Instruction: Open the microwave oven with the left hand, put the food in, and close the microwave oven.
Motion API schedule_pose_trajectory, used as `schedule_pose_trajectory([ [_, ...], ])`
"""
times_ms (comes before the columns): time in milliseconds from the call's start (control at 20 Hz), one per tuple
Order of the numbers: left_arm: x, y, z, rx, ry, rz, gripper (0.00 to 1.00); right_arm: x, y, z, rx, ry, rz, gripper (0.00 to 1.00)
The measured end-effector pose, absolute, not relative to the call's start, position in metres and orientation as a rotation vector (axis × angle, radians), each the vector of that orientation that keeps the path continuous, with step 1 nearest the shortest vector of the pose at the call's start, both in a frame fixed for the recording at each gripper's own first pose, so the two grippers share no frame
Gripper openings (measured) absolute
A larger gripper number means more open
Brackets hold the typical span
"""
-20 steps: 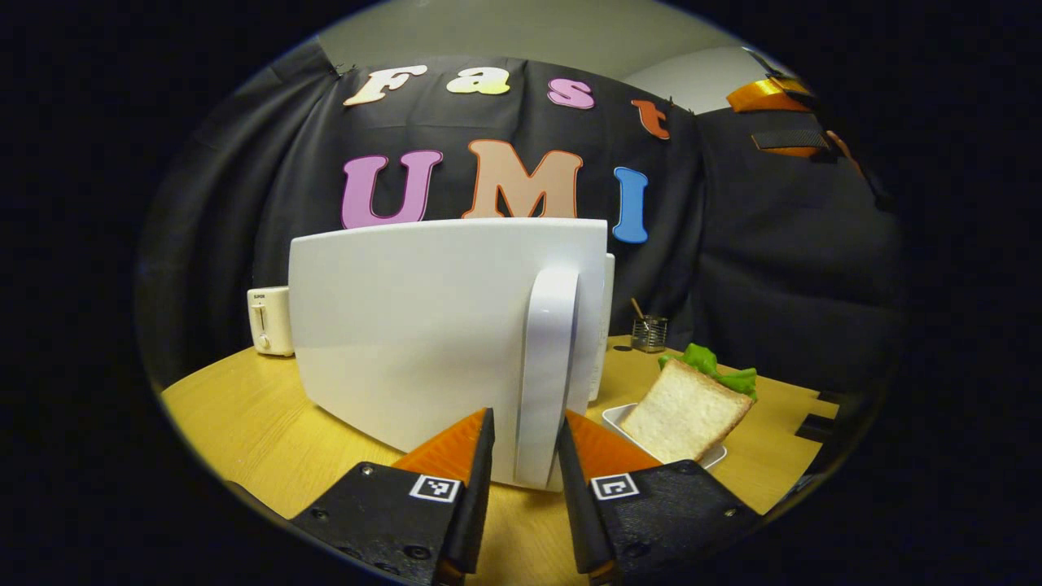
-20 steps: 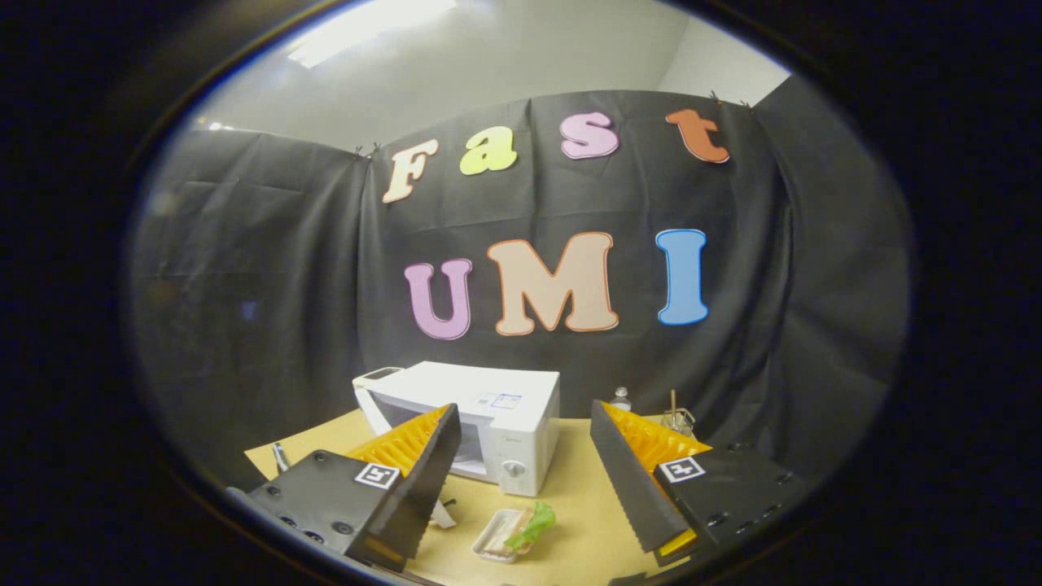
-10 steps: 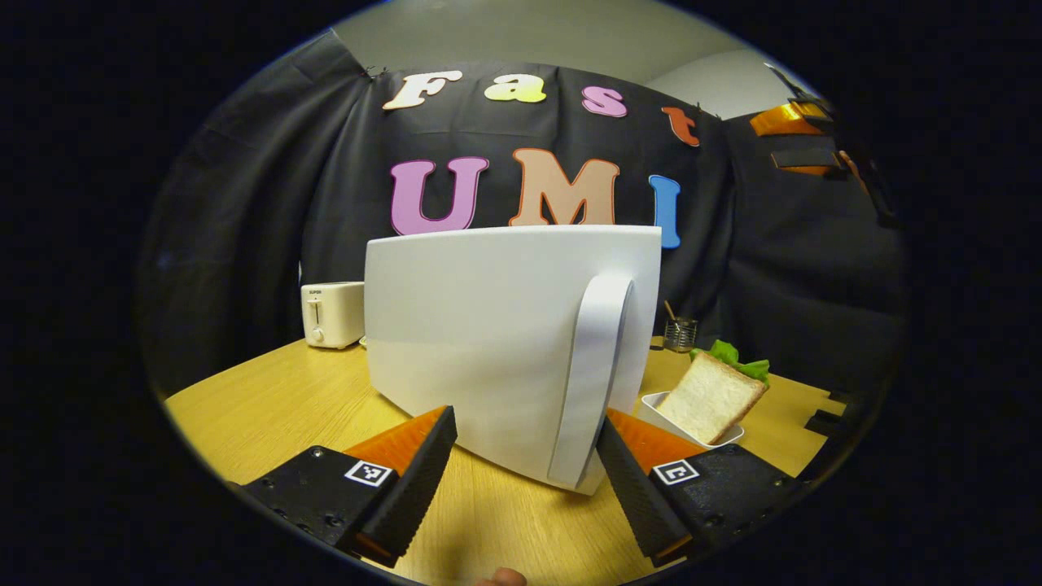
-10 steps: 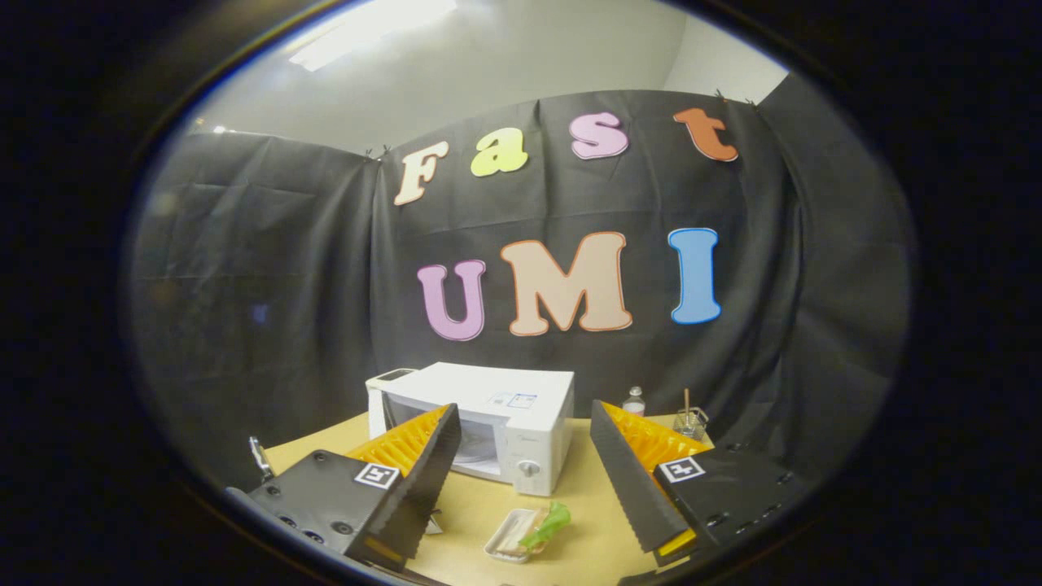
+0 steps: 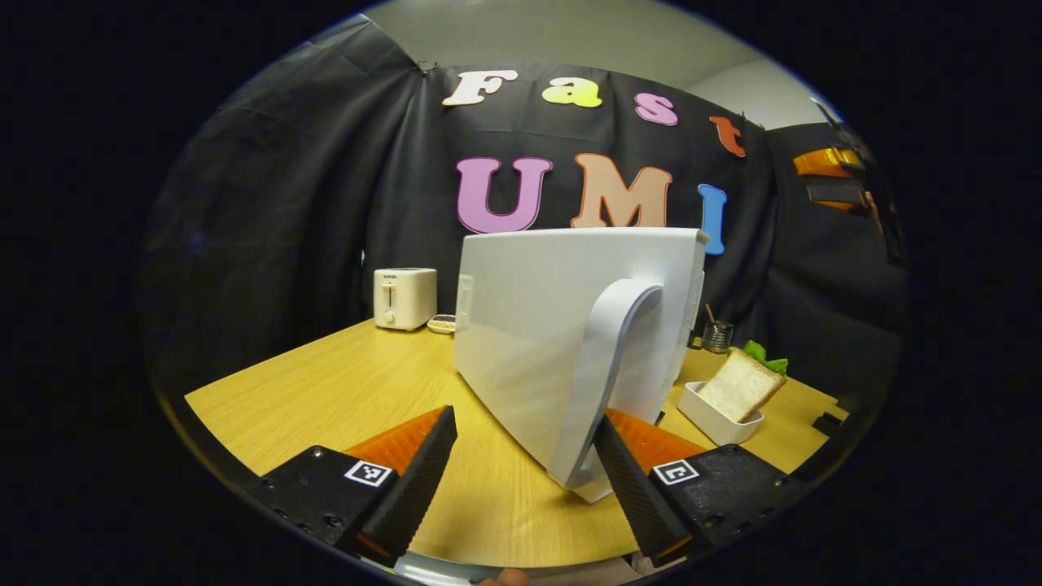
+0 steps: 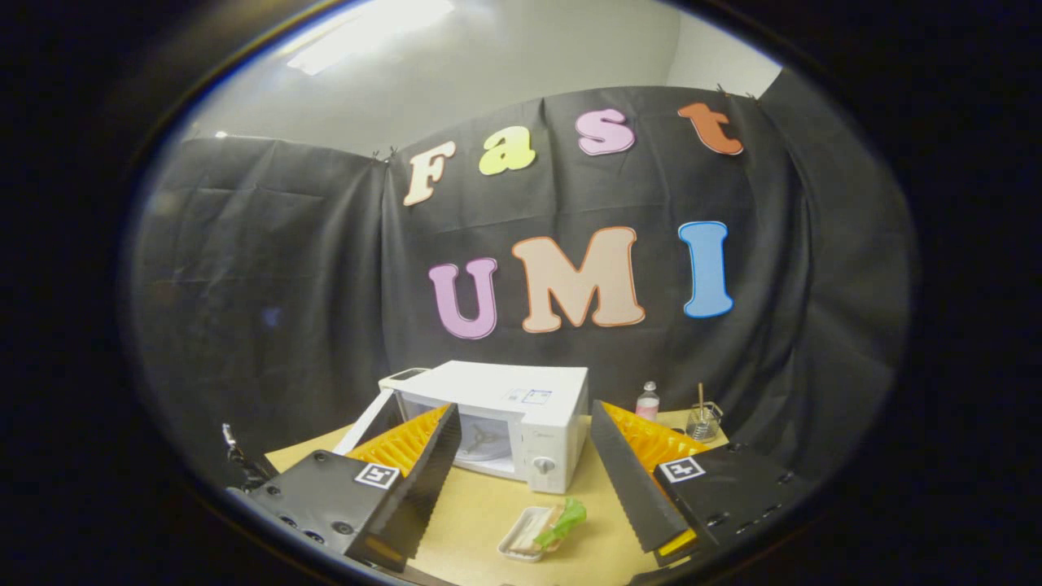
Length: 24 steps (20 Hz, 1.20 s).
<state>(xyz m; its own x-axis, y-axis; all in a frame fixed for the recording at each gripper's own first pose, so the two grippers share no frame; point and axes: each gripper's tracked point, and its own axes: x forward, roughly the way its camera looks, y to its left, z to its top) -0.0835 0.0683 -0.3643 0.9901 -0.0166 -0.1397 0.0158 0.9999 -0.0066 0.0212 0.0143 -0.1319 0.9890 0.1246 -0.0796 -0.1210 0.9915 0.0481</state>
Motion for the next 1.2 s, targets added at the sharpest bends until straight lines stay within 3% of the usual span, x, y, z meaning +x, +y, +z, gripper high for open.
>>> schedule_pose_trajectory([
  [350, -0.109, 0.152, -0.35, 0.048, 0.123, 0.131, 1.0, 0.028, 0.029, -0.141, 0.059, 0.093, 0.152, 0.92],
  [1200, -0.118, 0.181, -0.347, 0.012, 0.139, 0.113, 1.0, 0.027, 0.039, -0.156, 0.075, 0.112, 0.195, 0.92],
])
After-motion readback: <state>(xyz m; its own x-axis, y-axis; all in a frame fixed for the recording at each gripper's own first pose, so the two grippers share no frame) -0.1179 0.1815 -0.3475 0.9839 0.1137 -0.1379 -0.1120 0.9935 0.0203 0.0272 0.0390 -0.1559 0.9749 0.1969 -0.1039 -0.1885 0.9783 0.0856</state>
